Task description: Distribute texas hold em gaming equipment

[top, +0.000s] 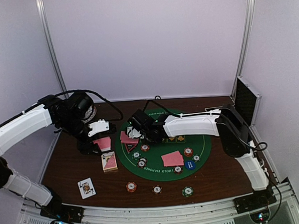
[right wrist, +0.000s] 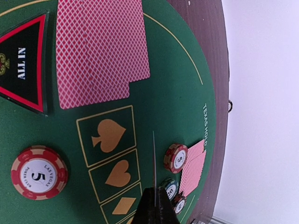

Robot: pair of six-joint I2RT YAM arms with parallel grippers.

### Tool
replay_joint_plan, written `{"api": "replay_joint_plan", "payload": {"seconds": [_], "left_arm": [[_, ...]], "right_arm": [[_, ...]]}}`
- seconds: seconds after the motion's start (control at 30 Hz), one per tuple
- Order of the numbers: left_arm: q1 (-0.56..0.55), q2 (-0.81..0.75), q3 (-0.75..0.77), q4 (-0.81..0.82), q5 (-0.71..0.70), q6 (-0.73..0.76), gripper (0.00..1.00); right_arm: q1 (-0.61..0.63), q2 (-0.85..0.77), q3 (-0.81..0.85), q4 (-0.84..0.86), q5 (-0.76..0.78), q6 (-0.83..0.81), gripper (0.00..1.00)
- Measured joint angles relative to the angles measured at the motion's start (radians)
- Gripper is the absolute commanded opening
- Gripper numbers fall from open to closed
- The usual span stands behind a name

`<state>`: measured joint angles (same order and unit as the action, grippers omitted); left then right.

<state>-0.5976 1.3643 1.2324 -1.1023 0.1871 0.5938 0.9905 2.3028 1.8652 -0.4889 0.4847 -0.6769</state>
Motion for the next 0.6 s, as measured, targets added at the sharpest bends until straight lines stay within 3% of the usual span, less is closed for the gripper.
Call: {"api": "replay_joint_plan", "payload": {"seconds": [0.37, 0.4, 0.5, 0.6], "left_arm": [[0.0, 0.0, 0.0, 0.0, -0.001, 0.006, 0.21], [0.0, 0.0, 0.0, 0.0, -0.001, 0.006, 0.21], [0.0, 0.0, 0.0, 0.0, -0.001, 0.007, 0.21], [0.0, 0.0, 0.0, 0.0, -0.001, 0.008, 0.21]], "right_arm": [[0.0, 0.094, -0.003, 0.074, 0.055, -0.095, 0.0], [0.0, 0.097, -0.004, 0.074, 0.055, -0.096, 0.05], [0.0, 0.097, -0.007, 0.071, 0.054, -0.089, 0.34], [0.0, 0.097, -0.024, 0.062, 0.048, -0.069, 0.45]]}}
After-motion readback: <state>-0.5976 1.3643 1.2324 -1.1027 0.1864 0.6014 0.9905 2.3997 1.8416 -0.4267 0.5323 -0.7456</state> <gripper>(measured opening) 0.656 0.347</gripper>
